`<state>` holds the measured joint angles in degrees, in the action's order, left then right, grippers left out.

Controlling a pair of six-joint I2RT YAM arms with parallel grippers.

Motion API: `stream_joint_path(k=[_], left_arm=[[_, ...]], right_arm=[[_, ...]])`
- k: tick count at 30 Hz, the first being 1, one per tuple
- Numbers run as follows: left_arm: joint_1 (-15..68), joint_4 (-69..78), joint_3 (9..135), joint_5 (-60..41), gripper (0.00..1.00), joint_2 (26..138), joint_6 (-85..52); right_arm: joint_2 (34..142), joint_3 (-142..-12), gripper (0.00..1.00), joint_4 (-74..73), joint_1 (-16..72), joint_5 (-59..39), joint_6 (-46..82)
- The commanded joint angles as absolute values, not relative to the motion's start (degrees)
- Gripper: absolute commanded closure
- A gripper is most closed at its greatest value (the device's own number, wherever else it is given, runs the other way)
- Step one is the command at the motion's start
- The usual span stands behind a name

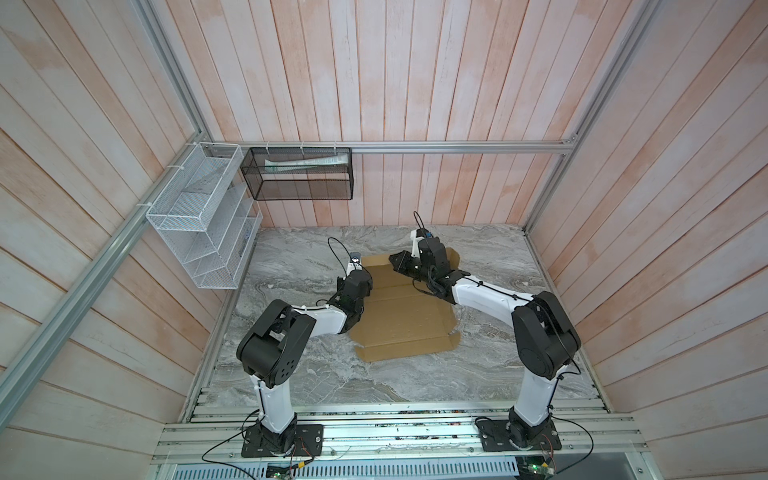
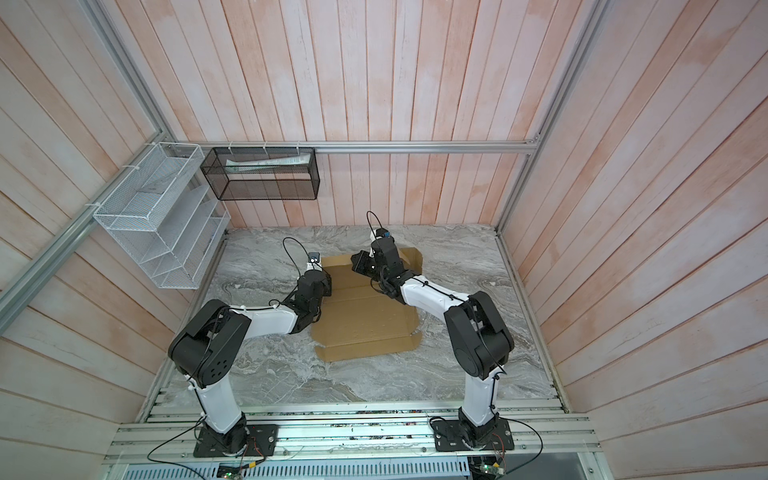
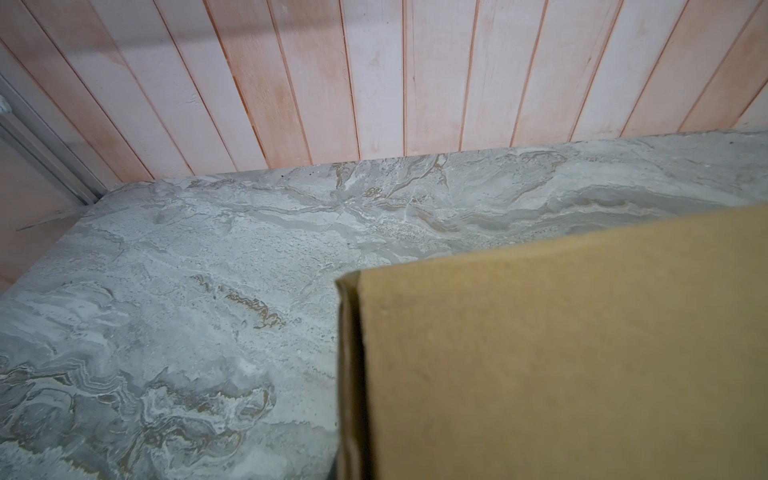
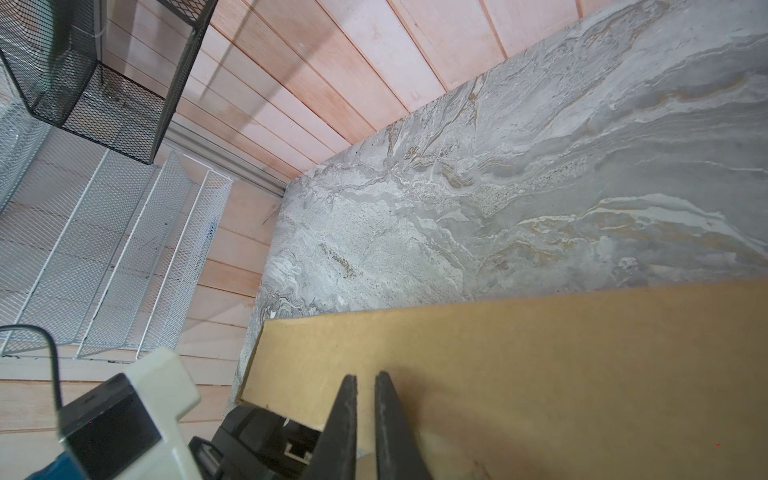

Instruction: Fold the paper box

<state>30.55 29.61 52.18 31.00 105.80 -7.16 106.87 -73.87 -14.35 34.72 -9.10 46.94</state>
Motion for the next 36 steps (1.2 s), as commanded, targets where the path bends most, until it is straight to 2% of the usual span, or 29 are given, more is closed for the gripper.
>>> stream_joint_path(k=[1,4,9,23,36], left_arm=[[30.50,28.26,53.17,32.15,0.96,107.14,-6.94],[30.50,28.47,52.79,32.24,1.00,107.05,-6.94],[30.76,31.23,50.27,31.80,1.00,105.55,-6.51],[31.27,37.21,40.26,27.69,1.00,99.74,-5.85],[31.82,39.57,36.52,26.46,1.00,97.38,-3.10]], right_arm=[[108.20,-72.94,0.87,-13.18,34.54,-9.75,47.03],[107.85,-73.04,0.87,-13.14,34.56,-9.76,47.02],[106.33,-73.36,0.87,-12.70,34.53,-9.93,46.52],[103.71,-79.44,0.74,-5.80,35.07,-7.74,38.90],[107.82,-80.53,0.74,-6.89,36.90,-8.26,39.00]])
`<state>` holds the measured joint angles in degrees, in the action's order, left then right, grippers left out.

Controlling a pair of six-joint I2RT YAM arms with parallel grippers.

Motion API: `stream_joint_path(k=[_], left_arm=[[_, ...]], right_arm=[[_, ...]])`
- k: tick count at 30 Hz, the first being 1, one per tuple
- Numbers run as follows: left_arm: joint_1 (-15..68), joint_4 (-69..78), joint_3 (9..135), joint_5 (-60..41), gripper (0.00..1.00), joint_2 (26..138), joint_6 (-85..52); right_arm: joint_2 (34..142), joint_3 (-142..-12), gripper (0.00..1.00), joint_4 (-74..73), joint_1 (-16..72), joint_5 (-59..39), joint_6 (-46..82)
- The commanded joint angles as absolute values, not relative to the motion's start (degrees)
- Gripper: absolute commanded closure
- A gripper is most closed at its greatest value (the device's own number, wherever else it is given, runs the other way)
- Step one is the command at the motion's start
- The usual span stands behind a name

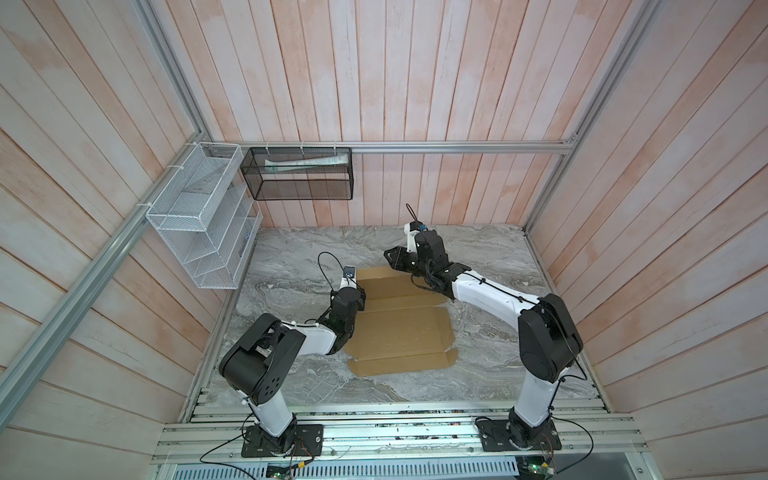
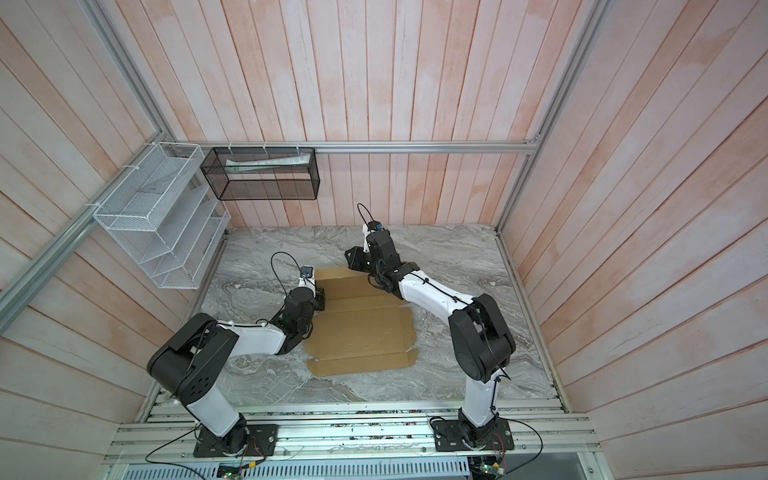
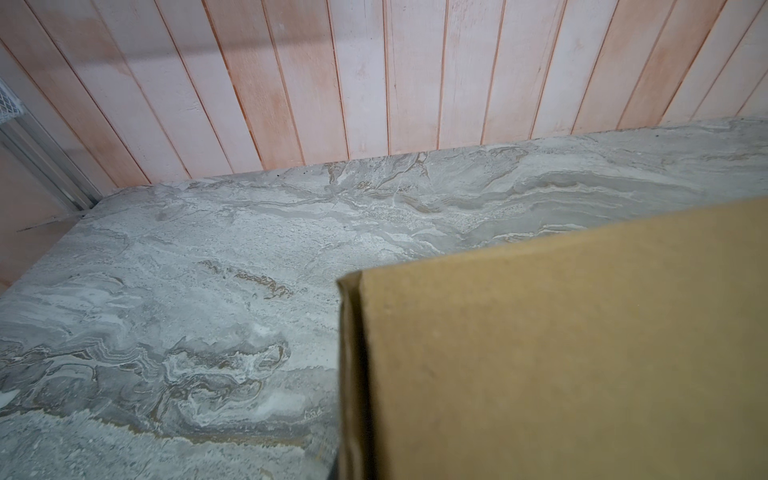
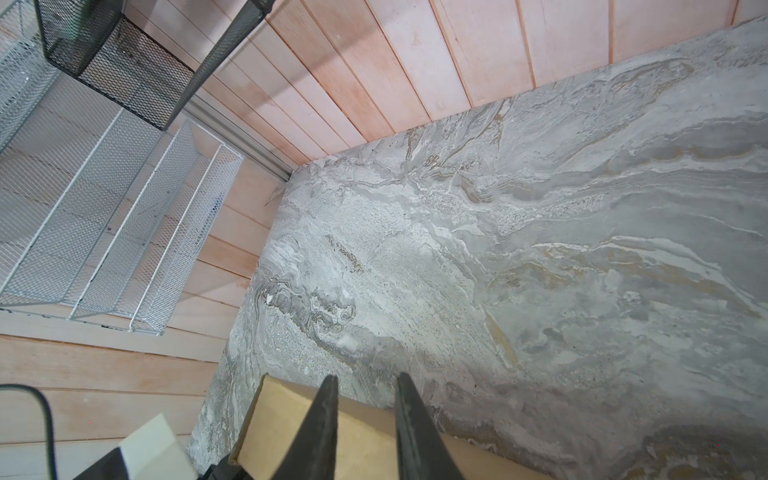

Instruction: Fold the paper box

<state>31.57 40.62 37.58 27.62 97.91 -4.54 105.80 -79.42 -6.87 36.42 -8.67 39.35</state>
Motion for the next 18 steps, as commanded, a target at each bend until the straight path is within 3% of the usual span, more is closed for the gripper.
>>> stream_joint_path(k=[1,12,18], left_arm=[[31.86,39.55,36.57,26.52,1.00,97.33,-3.08],[31.99,37.56,37.60,28.12,0.99,97.48,-3.63],[32.32,36.87,37.63,29.22,0.90,97.79,-4.11]], right_arm=[[107.97,-80.20,0.74,-7.15,36.97,-8.26,39.14],[108.80,-77.45,0.75,-8.83,37.62,-7.82,40.59],[108.81,-76.39,0.75,-9.21,37.62,-7.69,40.94]])
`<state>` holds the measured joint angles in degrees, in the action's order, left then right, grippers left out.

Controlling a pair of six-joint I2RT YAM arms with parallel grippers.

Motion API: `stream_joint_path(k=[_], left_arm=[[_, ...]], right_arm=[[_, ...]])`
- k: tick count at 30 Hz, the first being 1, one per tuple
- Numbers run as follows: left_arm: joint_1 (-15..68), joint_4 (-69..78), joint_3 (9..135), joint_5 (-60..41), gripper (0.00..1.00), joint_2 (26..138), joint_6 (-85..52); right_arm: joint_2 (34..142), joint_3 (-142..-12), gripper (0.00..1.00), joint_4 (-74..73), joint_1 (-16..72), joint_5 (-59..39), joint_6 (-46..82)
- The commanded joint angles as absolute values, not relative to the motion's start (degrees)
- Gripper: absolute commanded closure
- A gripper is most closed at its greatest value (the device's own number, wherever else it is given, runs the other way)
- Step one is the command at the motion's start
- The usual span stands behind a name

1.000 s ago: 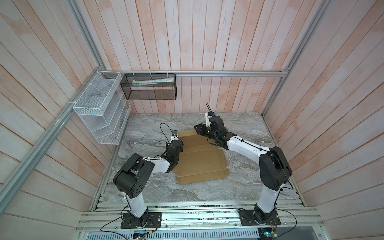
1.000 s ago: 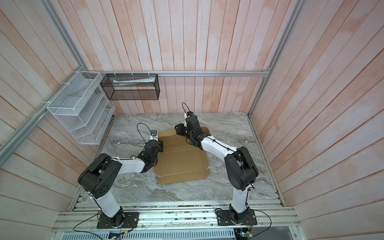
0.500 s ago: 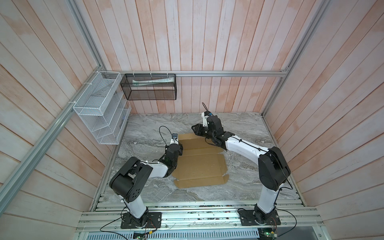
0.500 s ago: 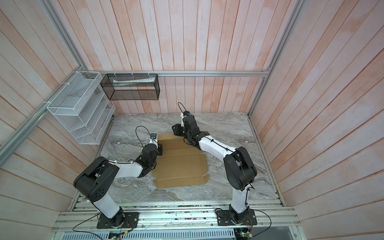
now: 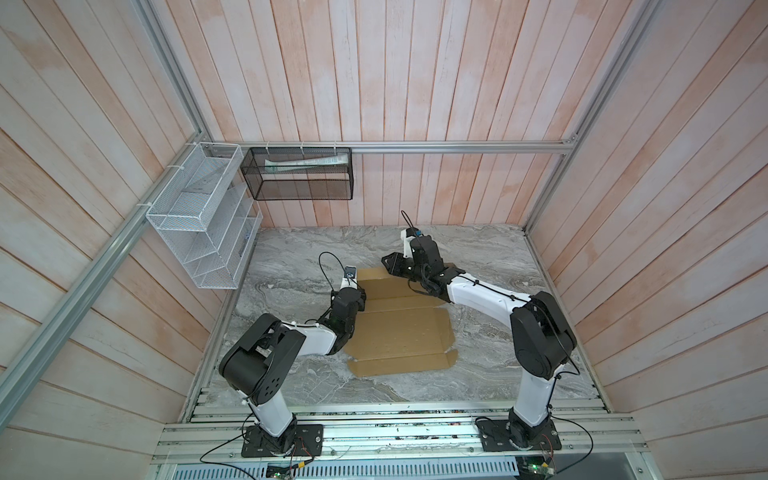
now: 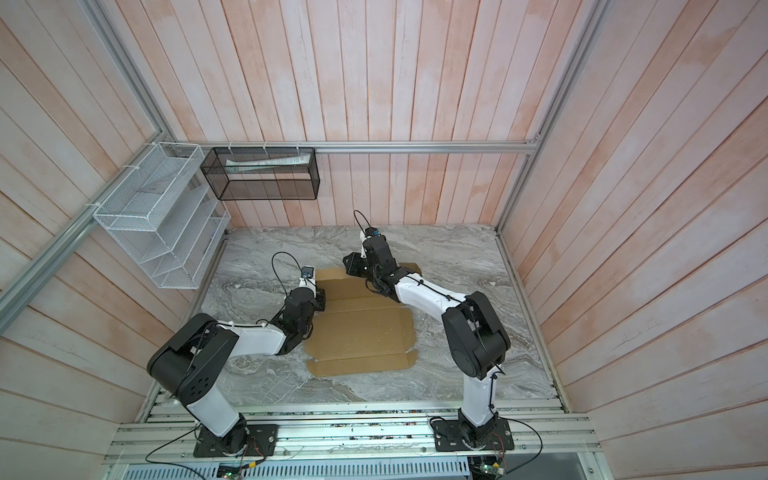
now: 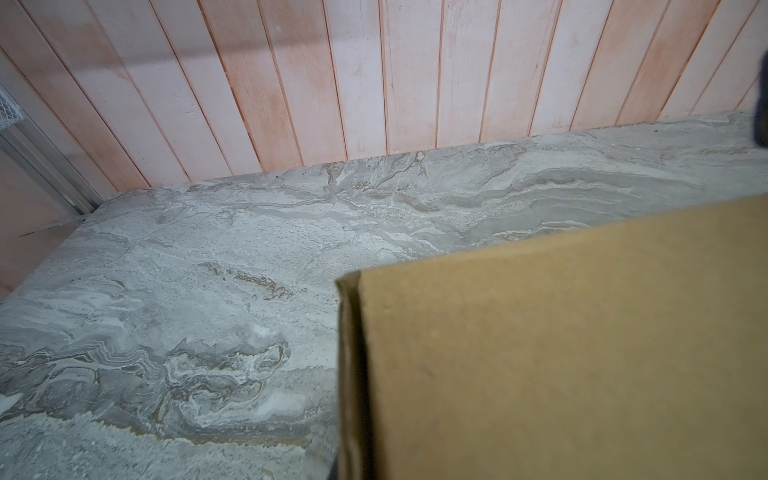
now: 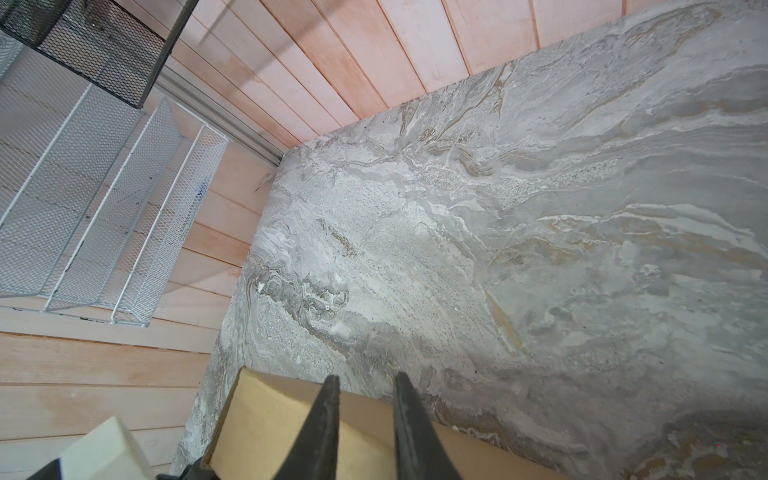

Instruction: Fold the paper box

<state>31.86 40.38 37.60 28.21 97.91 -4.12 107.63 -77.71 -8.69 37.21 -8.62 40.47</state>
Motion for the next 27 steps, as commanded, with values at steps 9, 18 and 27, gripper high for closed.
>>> stream_joint_path(k=[9,18,27], left_arm=[[32.70,36.74,37.74,30.31,0.73,98.43,-4.04],[32.78,36.23,39.72,31.64,0.71,100.51,-4.04],[32.87,36.39,40.19,32.52,0.85,101.06,-5.71]], right_arm=[[108.72,-75.90,0.76,-9.32,37.71,-7.56,41.28],[108.63,-76.11,0.77,-8.96,37.71,-7.38,41.31],[108.71,-76.13,0.77,-8.92,37.71,-7.38,41.55]])
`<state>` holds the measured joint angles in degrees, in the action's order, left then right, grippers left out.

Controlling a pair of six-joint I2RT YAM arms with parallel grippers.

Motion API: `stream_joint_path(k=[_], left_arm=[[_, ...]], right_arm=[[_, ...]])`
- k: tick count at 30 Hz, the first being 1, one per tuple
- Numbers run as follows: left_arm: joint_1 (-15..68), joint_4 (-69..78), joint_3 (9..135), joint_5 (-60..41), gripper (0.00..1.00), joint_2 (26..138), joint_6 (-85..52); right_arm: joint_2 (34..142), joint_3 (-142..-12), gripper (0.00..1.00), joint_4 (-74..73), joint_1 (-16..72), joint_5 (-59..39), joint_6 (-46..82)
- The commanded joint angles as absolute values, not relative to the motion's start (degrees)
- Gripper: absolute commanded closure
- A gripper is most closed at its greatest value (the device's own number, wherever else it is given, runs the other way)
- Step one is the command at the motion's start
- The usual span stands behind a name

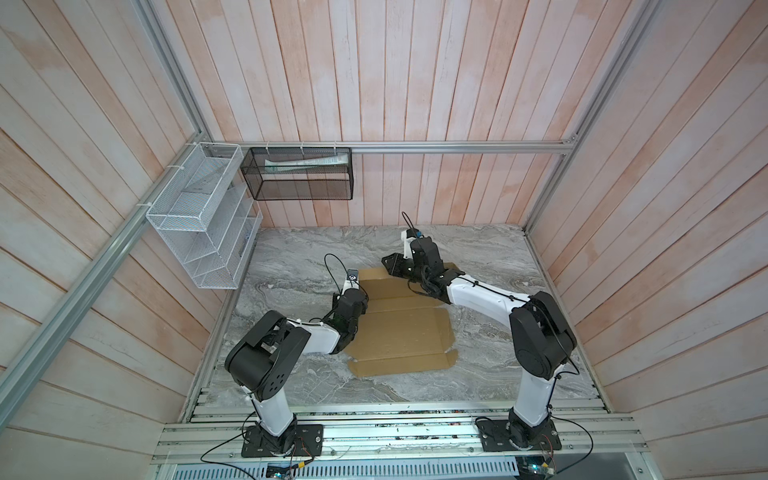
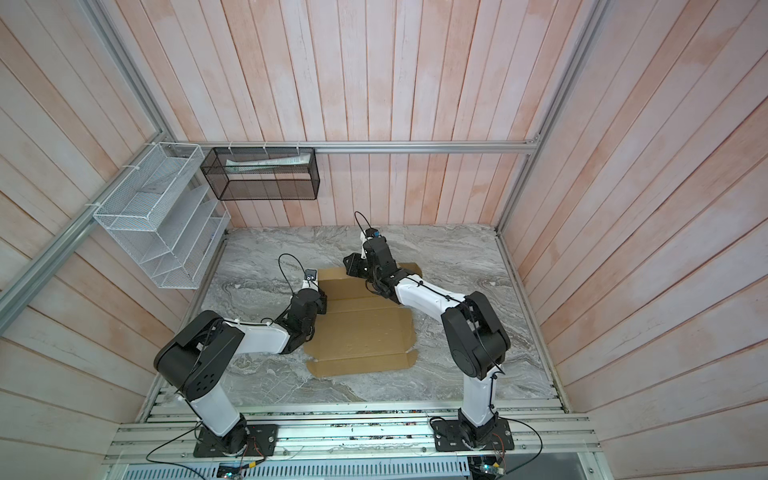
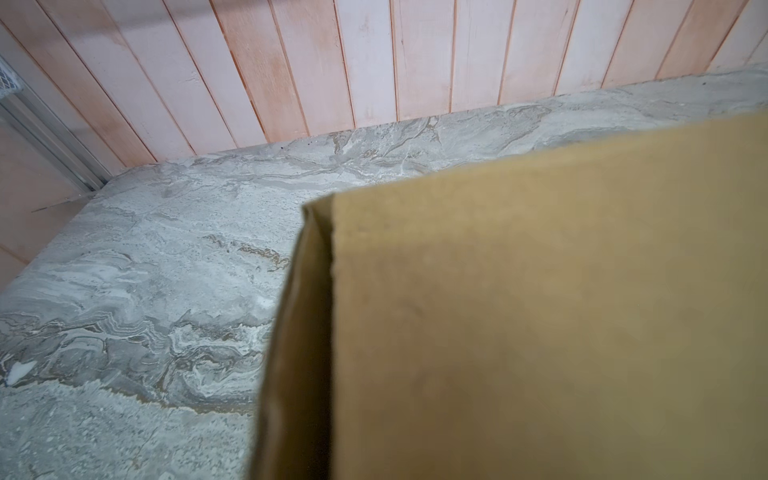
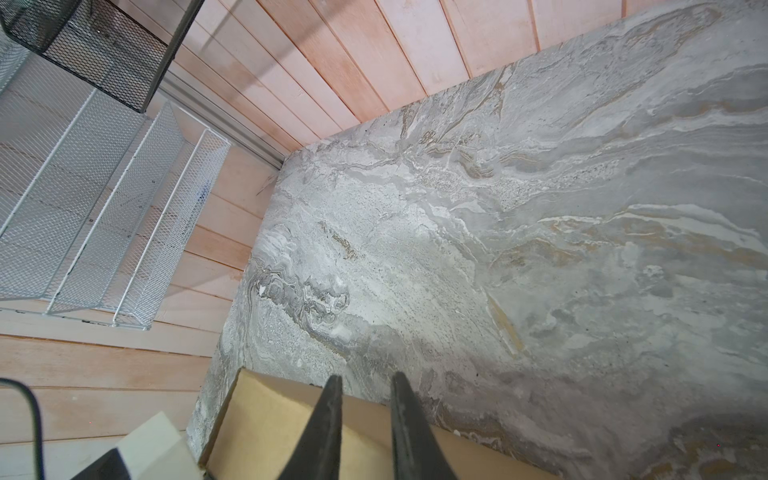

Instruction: Fold the paper box

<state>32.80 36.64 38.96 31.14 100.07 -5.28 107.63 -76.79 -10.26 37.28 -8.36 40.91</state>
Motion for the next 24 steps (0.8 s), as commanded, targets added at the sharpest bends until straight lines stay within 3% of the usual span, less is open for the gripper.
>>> stream_joint_path(k=[1,13,19,24], left_arm=[[32.94,36.41,40.25,32.67,0.85,101.07,-5.71],[33.06,35.87,40.75,33.31,0.90,100.83,-5.63],[33.13,35.12,40.56,33.30,0.80,100.09,-6.48],[33.13,35.34,39.67,33.05,0.79,99.01,-6.99]], right_arm=[[108.72,-76.11,0.77,-8.96,37.72,-7.38,41.53],[108.33,-76.21,0.77,-8.87,37.79,-7.29,41.42],[107.34,-76.60,0.77,-8.57,37.79,-7.04,40.87],[106.28,-77.28,0.75,-7.65,37.79,-6.43,39.74]])
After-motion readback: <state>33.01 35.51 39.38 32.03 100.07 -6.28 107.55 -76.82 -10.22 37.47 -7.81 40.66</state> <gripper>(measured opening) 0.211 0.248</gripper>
